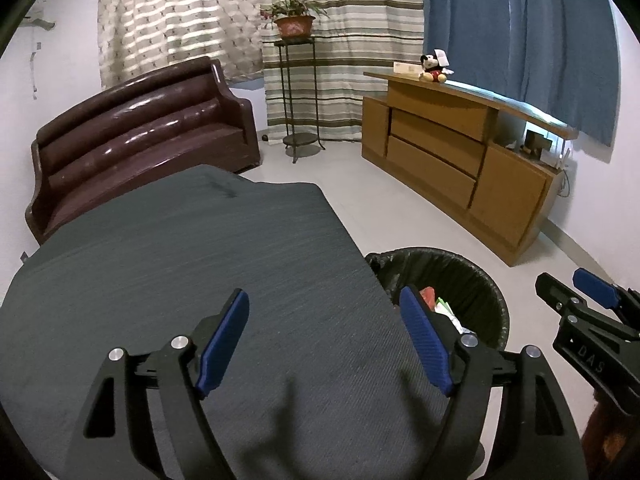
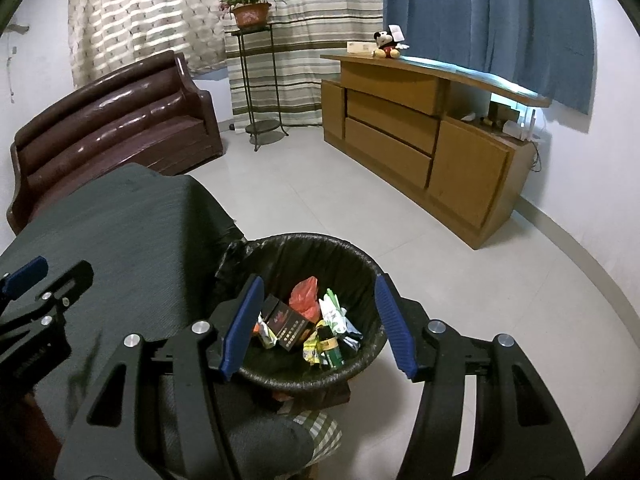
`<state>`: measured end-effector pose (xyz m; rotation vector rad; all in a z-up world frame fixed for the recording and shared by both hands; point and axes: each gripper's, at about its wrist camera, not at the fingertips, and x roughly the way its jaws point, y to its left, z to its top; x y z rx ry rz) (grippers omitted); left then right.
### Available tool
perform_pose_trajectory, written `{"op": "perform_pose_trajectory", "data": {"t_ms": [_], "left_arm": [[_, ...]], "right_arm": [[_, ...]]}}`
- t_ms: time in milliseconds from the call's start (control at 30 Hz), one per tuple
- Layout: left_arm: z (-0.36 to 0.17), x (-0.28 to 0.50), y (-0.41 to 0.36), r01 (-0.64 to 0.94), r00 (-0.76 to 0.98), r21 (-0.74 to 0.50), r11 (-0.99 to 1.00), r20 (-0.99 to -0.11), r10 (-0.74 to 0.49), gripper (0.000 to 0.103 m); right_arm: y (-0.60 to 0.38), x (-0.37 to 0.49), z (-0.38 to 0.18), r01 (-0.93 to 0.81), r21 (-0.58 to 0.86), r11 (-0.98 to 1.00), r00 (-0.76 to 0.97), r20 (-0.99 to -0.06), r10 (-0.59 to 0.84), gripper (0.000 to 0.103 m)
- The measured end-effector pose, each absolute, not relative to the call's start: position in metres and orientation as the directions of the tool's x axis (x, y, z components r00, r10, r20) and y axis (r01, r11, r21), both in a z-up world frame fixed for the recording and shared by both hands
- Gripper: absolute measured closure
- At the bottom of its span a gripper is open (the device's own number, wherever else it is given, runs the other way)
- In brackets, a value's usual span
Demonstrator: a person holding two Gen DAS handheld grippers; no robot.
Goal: Collect trash
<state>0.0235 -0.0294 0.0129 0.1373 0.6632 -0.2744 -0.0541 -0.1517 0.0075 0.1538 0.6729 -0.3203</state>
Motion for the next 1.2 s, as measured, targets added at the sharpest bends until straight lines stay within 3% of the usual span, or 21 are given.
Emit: {"op": "perform_pose_trajectory", "data": {"t_ms": [300, 400, 1200], "left_arm": [[0.017, 0.009, -0.015, 0.279, 0.763, 0.026, 0.96, -0.613, -0.205, 0.027], [0.019, 0.007, -0.014, 0.281, 0.766, 0.024, 0.959, -0.608, -0.209, 0.027], [0.02, 0.001, -0.002, 0.282, 0.773, 0.01, 0.959, -0.595, -0.221, 0.027]], "right_arm": [[-0.141, -0.074, 0.017, 0.342, 0.026, 0.939, 0.748, -0.612, -0.255, 0.046], [-0.138, -0.082, 0.022, 0.344, 0.019, 0.939, 0.758, -0.596, -0.266, 0.037], [-0.132, -0.091, 0.03, 0.343, 0.006, 0.939, 0.767, -0.58, -0.276, 0.037]]}}
